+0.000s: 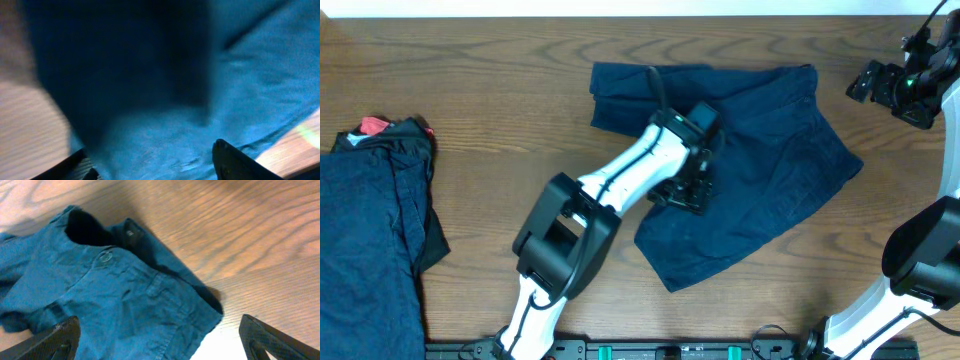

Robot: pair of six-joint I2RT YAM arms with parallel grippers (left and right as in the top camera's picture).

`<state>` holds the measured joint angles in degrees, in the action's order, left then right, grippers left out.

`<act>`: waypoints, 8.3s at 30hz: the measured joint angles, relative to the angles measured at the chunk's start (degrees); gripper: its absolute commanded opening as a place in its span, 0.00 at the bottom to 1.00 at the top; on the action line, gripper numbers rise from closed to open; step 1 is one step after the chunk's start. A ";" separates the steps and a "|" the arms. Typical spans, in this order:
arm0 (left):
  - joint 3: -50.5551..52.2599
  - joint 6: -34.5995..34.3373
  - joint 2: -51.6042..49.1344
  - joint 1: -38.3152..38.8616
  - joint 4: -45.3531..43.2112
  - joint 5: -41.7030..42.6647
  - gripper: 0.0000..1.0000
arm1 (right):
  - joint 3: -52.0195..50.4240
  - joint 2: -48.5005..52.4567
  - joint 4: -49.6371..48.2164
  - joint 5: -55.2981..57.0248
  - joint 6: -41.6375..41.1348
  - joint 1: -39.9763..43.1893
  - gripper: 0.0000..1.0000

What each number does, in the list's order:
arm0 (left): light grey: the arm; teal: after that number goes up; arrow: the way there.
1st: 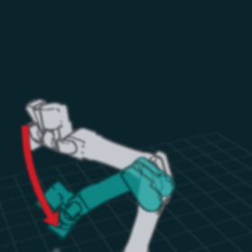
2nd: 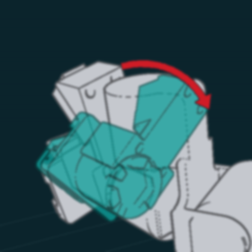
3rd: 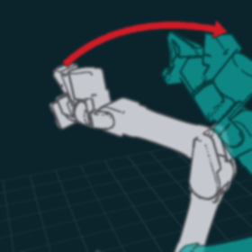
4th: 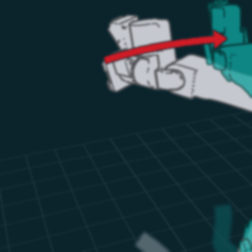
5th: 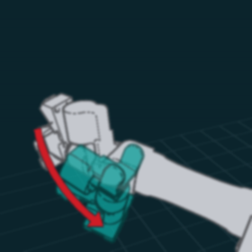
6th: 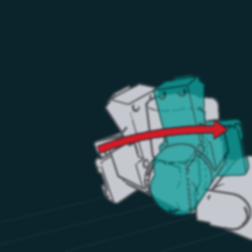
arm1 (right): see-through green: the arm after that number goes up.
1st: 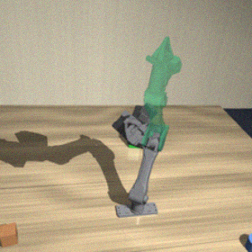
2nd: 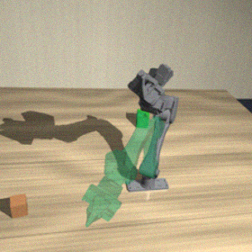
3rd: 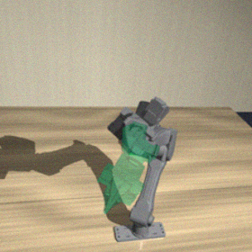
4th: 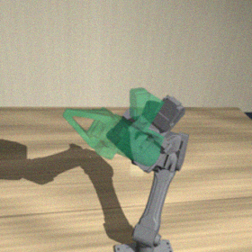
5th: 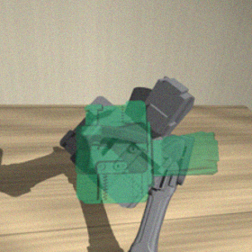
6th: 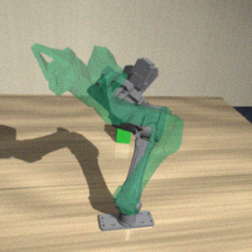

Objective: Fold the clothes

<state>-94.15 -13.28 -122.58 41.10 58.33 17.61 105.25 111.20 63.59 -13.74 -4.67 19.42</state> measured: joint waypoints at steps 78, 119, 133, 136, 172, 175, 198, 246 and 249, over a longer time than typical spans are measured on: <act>-1.62 -3.13 7.96 7.98 7.37 -43.25 0.09 | 0.02 0.00 4.33 -7.96 6.64 -3.15 0.99; 40.94 -4.90 34.62 -23.89 -16.90 -13.29 0.52 | -20.11 -0.74 -4.44 -6.51 4.92 -9.25 0.99; 48.11 -8.15 40.98 -23.85 -18.49 -13.49 0.65 | -37.38 -5.73 -15.80 -5.79 -3.80 -12.37 0.99; 50.82 -8.17 40.98 -23.85 -20.72 -13.49 0.66 | -39.06 -5.73 -16.52 -3.85 -8.28 -11.67 0.99; 58.58 -12.81 39.98 -23.85 -31.58 -14.49 0.57 | -50.88 -8.46 -29.24 -7.63 -15.52 -18.88 0.01; 57.86 -13.14 38.75 -23.85 -32.46 -15.10 0.56 | -50.90 -8.46 -29.38 -7.78 -15.52 -18.88 0.01; 56.78 -16.74 37.09 -36.87 -38.62 -13.92 0.73 | -51.04 -8.44 -29.42 -8.37 -15.50 -18.36 0.01; 33.44 -5.88 60.96 -34.12 -24.28 -11.54 0.06 | -32.41 -21.99 -10.51 -2.97 -8.26 -15.43 0.01; 27.43 -4.63 60.67 -33.94 -24.09 -11.61 0.06 | -26.29 -21.90 -8.31 -3.65 -7.82 -15.47 0.01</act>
<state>-66.72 -17.91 -61.91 7.16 34.24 6.00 78.96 89.30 55.29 -17.39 -12.49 3.95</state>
